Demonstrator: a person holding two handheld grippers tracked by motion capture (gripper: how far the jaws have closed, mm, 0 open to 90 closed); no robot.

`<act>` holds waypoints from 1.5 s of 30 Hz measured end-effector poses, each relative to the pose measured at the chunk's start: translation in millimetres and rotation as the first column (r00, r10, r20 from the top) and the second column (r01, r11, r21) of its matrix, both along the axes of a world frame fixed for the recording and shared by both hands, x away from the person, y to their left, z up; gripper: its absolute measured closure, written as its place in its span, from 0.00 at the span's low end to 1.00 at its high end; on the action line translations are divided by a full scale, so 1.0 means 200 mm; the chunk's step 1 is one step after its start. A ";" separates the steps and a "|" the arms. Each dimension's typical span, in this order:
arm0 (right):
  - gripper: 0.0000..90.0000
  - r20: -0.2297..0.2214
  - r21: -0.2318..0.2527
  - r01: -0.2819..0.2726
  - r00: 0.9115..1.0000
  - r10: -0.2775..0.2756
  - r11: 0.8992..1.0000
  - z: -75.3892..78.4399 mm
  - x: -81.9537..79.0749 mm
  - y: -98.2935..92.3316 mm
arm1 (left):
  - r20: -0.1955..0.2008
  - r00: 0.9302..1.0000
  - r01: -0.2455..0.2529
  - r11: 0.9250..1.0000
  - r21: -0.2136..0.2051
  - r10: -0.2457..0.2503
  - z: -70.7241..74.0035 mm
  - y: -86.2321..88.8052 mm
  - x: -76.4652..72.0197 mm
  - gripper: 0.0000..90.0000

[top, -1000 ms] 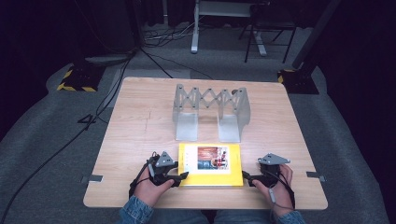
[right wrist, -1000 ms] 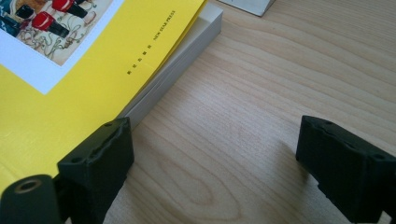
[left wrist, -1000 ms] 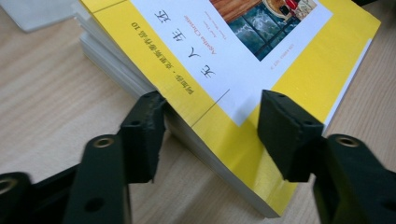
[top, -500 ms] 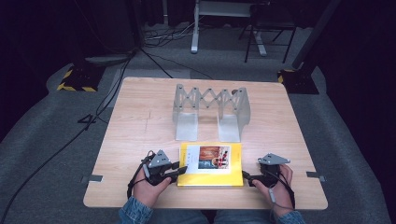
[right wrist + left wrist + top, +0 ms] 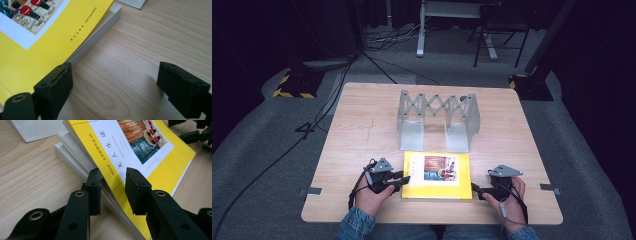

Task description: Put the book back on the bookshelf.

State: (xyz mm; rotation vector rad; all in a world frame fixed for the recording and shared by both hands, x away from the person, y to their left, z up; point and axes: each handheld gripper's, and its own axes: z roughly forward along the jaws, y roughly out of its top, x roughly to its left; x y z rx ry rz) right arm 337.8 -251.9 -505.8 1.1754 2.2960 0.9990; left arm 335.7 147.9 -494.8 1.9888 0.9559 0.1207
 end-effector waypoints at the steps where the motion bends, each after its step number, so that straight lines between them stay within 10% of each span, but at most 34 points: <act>1: 0.15 0.000 0.001 -0.001 1.000 0.001 1.000 0.00 0.00 0.00 | 0.002 1.000 0.005 1.000 0.008 -0.005 0.00 -0.01 0.00 0.72; 6: 0.16 0.003 0.001 -0.004 1.000 0.004 1.000 0.00 0.00 0.00 | 0.022 1.000 0.022 1.000 0.021 -0.023 -0.04 -0.03 0.03 0.51; 14: 0.16 0.004 0.001 -0.006 1.000 0.006 1.000 0.00 0.00 0.00 | 0.082 0.997 0.010 1.000 0.026 -0.012 0.00 -0.03 0.01 0.65; 21: 0.17 0.003 0.002 -0.006 1.000 0.006 1.000 0.00 0.00 0.00 | 0.083 0.994 0.082 0.986 -0.143 -0.071 0.04 0.00 0.01 0.75; 29: 0.17 0.003 0.003 -0.004 1.000 0.004 1.000 0.00 0.00 0.00 | 0.075 0.996 0.065 0.990 -0.126 -0.056 0.09 0.02 0.00 0.95; 35: 0.18 0.004 -0.008 0.023 1.000 -0.023 1.000 0.01 -0.02 -0.02 | 0.136 0.987 0.091 0.995 -0.034 -0.085 0.18 -0.03 -0.05 0.99; 45: 0.24 0.150 -0.016 -0.016 0.988 0.018 1.000 0.17 -0.15 -0.01 | 0.213 0.969 0.129 0.991 -0.020 -0.122 0.33 -0.08 -0.07 0.99</act>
